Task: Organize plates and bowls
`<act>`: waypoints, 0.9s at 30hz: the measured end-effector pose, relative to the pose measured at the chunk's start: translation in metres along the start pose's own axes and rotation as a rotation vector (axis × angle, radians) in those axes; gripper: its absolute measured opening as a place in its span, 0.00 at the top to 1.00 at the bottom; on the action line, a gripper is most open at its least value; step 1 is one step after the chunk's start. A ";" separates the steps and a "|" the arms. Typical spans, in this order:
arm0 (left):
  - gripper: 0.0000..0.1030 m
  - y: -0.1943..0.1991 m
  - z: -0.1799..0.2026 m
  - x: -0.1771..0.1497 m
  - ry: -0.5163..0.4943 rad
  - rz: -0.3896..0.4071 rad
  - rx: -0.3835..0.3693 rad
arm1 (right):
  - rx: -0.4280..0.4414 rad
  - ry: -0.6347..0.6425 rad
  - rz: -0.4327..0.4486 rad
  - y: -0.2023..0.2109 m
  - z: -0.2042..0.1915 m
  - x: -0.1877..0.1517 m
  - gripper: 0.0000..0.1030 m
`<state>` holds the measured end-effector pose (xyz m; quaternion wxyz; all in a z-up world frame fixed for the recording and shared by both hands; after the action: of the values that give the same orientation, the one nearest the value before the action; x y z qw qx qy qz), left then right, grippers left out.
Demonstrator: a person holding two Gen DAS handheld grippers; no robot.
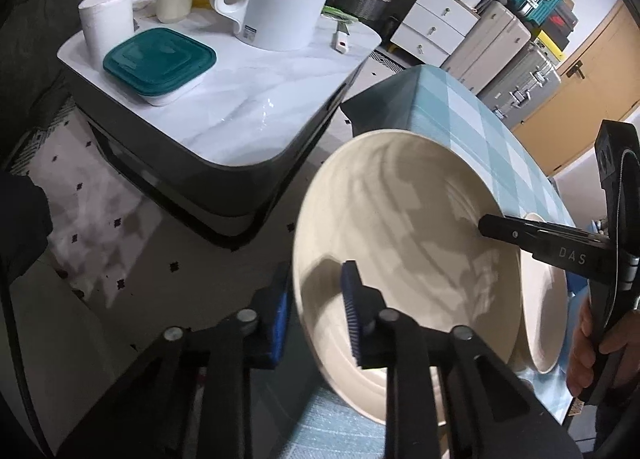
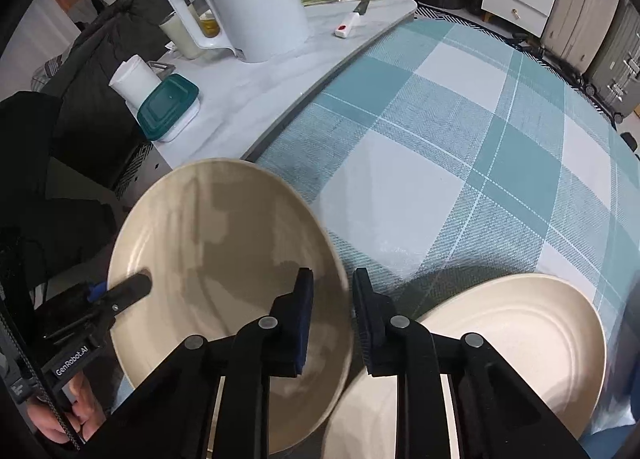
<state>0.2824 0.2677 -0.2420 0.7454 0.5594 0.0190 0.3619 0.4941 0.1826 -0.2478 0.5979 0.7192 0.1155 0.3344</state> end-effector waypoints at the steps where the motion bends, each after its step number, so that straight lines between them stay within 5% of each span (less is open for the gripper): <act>1: 0.81 0.000 0.000 0.000 0.001 -0.005 0.000 | -0.001 -0.003 -0.001 0.001 0.000 0.000 0.80; 27: 0.81 0.007 0.000 -0.004 0.019 -0.050 0.023 | 0.036 -0.083 -0.021 0.008 -0.001 -0.007 0.80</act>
<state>0.2762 0.2664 -0.2374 0.7476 0.5638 0.0439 0.3483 0.4864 0.1776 -0.2431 0.5924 0.7419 0.1042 0.2961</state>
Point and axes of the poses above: each gripper's, at about its wrist camera, not at the fingertips, and y roughly against the way its jaws point, z to its right, x to its top, the point moved 10 cm from there along -y, roughly the way its jaws point, and after that the axes turned 2 degrees about y, right-handed, at the moved point
